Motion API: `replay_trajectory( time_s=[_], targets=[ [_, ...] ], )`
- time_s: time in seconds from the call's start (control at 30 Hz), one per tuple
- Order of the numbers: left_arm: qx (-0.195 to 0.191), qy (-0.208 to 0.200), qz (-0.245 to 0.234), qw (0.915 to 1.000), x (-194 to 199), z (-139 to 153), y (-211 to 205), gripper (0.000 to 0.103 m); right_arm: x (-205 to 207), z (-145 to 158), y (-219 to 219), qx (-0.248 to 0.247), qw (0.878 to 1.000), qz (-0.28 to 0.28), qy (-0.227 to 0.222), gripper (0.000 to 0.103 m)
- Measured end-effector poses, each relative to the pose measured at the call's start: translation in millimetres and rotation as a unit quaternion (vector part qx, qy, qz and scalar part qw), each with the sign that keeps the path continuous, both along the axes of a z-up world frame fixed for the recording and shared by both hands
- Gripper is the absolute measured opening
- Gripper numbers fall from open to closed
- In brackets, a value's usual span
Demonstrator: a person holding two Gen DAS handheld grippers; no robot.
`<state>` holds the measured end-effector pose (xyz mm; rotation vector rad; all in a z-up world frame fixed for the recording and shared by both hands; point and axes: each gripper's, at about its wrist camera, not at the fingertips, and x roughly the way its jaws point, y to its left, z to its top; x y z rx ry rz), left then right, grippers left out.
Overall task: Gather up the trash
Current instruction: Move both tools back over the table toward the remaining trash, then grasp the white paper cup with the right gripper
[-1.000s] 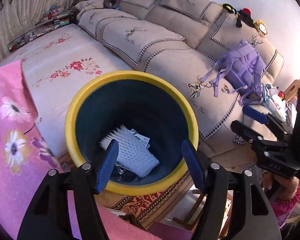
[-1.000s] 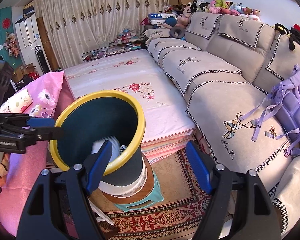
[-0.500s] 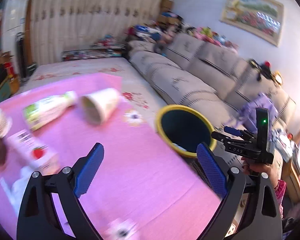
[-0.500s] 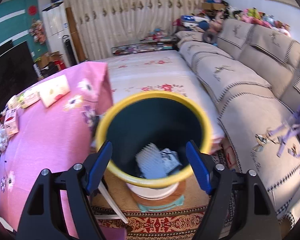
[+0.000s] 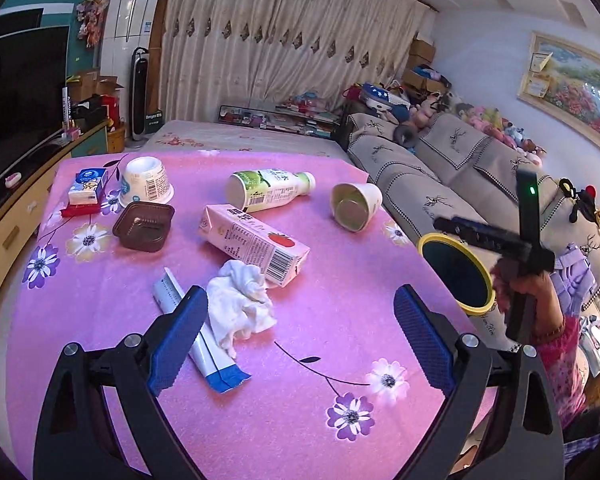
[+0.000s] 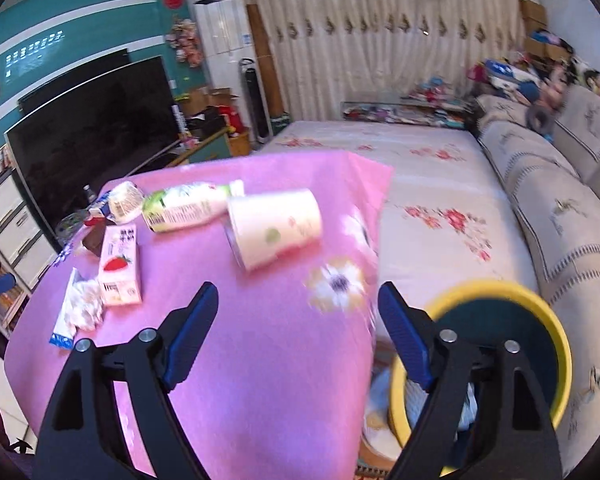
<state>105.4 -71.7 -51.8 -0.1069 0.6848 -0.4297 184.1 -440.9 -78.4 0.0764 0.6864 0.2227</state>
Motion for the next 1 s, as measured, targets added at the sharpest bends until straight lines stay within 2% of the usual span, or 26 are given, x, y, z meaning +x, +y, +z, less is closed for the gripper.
replay_trajectory(
  time_s=[0.13, 0.37, 0.77, 0.8, 0.83, 1.0],
  targets=[
    [-0.003, 0.005, -0.003, 1.0000, 4.2, -5.6, -8.3, 0.093, 41.1, 7.4, 21.8, -0.010, 0.999, 0.037, -0.010, 0.086],
    [0.003, 0.023, -0.007, 0.9997, 17.6, -18.2, -22.4, 0.093, 99.1, -9.4, 41.9, -0.026, 0.997, 0.065, 0.019, 0.090],
    [-0.003, 0.049, 0.000, 0.9988, 38.5, -37.8, -13.9, 0.093, 126.8, -34.0, 43.8, -0.031, 0.996, 0.074, 0.046, 0.090],
    [-0.003, 0.050, 0.000, 0.9987, 39.4, -38.8, -14.1, 0.093, 126.0, -34.6, 43.4, -0.028, 0.996, 0.077, 0.045, 0.089],
    [-0.003, 0.051, 0.000, 0.9987, 40.4, -39.9, -14.2, 0.093, 125.9, -34.6, 43.3, -0.024, 0.996, 0.079, 0.044, 0.082],
    [-0.003, 0.054, -0.003, 0.9986, 39.7, -42.5, -15.9, 0.093, 113.8, -27.8, 56.5, -0.042, 0.995, 0.084, 0.029, 0.082]
  ],
)
